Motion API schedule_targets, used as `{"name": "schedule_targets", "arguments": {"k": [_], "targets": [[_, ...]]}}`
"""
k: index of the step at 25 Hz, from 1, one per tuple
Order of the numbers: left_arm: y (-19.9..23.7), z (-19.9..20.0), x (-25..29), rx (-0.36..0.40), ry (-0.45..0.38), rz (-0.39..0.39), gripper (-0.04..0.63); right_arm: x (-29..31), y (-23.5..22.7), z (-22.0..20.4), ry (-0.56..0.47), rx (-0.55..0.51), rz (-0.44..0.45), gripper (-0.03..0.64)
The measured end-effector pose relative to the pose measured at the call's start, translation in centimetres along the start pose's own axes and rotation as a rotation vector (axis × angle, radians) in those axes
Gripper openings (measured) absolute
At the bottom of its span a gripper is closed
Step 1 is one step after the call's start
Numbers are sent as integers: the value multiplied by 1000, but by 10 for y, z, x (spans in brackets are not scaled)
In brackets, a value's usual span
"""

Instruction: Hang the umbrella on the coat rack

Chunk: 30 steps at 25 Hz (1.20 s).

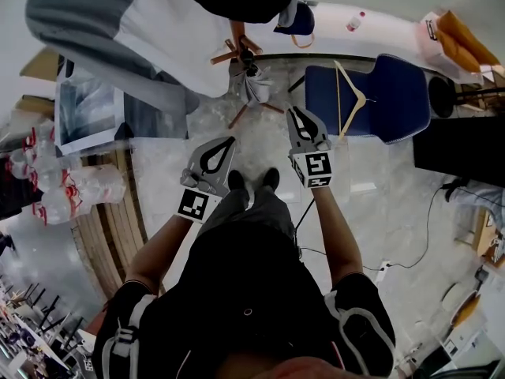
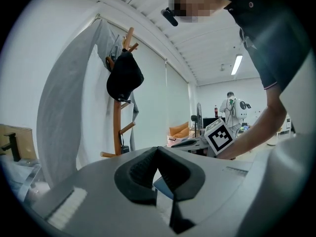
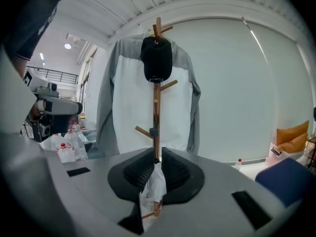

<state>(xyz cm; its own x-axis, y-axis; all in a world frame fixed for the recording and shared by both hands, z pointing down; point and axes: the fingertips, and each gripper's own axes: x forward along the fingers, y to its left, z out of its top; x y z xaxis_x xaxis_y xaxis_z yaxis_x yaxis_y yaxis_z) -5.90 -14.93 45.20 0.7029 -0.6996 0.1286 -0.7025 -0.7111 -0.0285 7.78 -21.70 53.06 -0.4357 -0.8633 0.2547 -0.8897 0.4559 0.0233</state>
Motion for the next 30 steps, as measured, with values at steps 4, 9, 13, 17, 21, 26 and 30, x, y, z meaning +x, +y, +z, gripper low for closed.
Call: {"name": "schedule_targets", "arguments": {"k": [4, 9, 13, 17, 21, 26, 30], "targets": [[3, 8, -6, -9, -2, 23, 0, -19, 1, 17, -8, 9, -27, 8], [7, 16, -11, -1, -5, 54, 0, -41, -1, 41, -30, 14, -55, 3], [13, 24, -16, 12, -15, 89, 0, -55, -1, 59, -45, 11, -77, 2], [20, 32, -22, 15, -15, 126, 0, -70, 4, 72, -50, -16, -101, 2], [29, 40, -29, 26, -16, 170, 0, -84, 6, 79, -35, -64, -136, 3], [39, 50, -37, 32, -18, 223, 0, -101, 6, 95, -73, -93, -179, 2], [41, 59, -44, 45, -32, 245, 0, -113, 7, 99, -79, -86, -196, 2]]}}
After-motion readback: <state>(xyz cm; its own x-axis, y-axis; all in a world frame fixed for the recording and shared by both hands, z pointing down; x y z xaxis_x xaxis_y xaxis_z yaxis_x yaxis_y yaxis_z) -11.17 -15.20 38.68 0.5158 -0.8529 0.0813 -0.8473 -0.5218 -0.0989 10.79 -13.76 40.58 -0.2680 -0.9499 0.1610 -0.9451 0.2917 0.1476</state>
